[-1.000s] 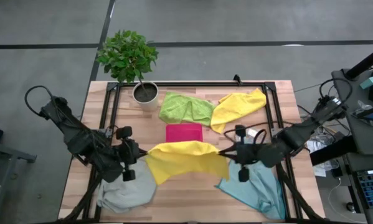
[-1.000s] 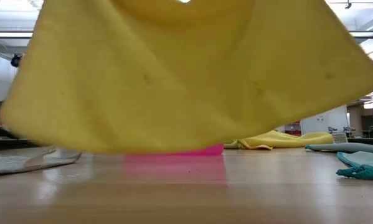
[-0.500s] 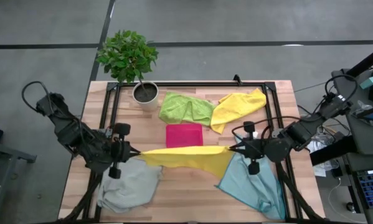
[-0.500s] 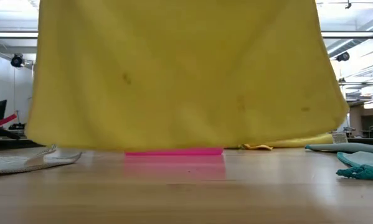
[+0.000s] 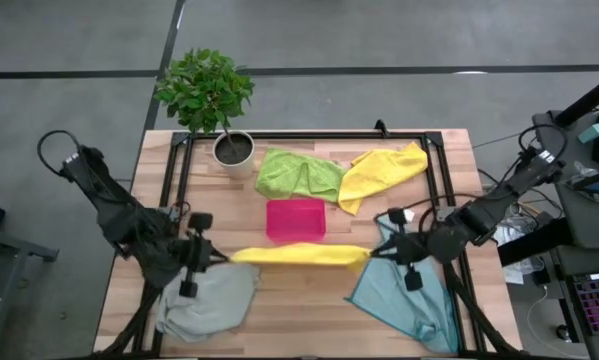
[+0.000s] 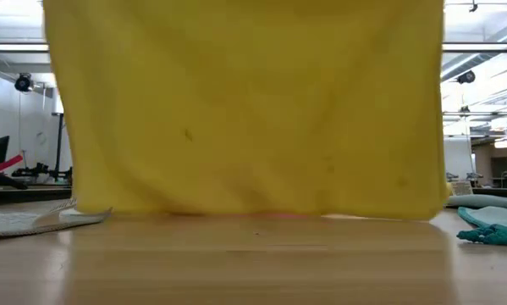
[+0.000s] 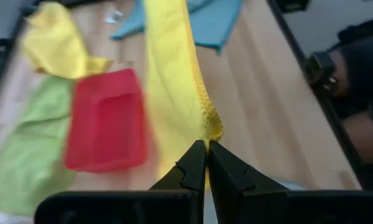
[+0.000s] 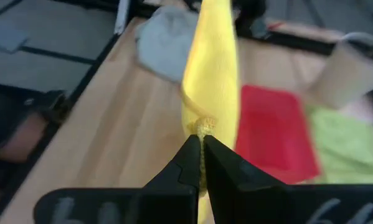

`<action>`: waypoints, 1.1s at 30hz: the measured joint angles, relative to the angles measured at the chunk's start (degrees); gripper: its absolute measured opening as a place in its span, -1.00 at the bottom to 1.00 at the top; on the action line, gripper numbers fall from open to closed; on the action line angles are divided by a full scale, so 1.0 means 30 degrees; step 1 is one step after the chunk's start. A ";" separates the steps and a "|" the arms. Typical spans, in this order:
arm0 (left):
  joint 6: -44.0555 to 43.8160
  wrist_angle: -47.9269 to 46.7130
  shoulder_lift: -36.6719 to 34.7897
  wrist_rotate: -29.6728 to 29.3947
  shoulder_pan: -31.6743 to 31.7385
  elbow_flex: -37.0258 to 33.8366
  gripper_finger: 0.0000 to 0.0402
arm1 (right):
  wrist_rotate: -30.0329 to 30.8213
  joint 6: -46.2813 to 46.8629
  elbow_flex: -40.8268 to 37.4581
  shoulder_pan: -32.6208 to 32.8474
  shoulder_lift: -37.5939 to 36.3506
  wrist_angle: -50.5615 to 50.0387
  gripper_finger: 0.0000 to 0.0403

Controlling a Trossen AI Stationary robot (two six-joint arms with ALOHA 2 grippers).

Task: Fold microfiber towels
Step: Fold the bottom yellow microfiber cloth

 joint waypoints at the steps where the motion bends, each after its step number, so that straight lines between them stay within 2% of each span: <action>1: -0.0026 0.0473 0.0352 0.0400 -0.0088 -0.0210 -1.00 | -0.0331 0.0416 -0.0229 0.0171 0.0210 0.0247 -0.96; 5: -0.0851 0.2559 0.1993 0.1709 -0.0641 -0.0512 -1.00 | -0.2437 0.1850 -0.0837 0.1002 0.1382 0.2156 -0.96; 9: -0.3232 0.4333 0.3851 0.4474 -0.0897 -0.0505 -1.00 | -0.4007 0.3445 -0.1282 0.2007 0.3156 0.5363 -0.96; 12: -0.4431 0.5829 0.5486 0.5795 -0.1147 -0.0512 -1.00 | -0.4750 0.4963 -0.1451 0.2739 0.4973 0.7413 -0.96; 17: -0.4674 0.8613 0.8089 0.9042 -0.1229 -0.0512 -1.00 | -0.5735 0.8258 -0.1447 0.3475 0.8186 0.9341 -0.96; 21: -0.5518 0.9980 0.9262 1.1303 -0.1207 -0.0512 -1.00 | -0.7393 1.1100 -0.1442 0.3702 1.0204 1.1012 -0.96; 25: -0.5843 1.0778 0.9707 1.1859 -0.1221 -0.0581 -1.00 | -0.8471 1.2824 -0.1429 0.3817 1.1491 1.2329 -0.96; 28: -0.5167 1.0842 0.9640 1.1452 -0.1147 -0.0827 -1.00 | -0.8446 1.2861 -0.1429 0.3813 1.1745 1.2066 -0.96; 33: -0.4986 0.8995 0.9370 1.0573 -0.0424 -0.1433 -1.00 | -0.6069 1.2713 -0.1429 0.3540 1.1031 0.8976 -0.96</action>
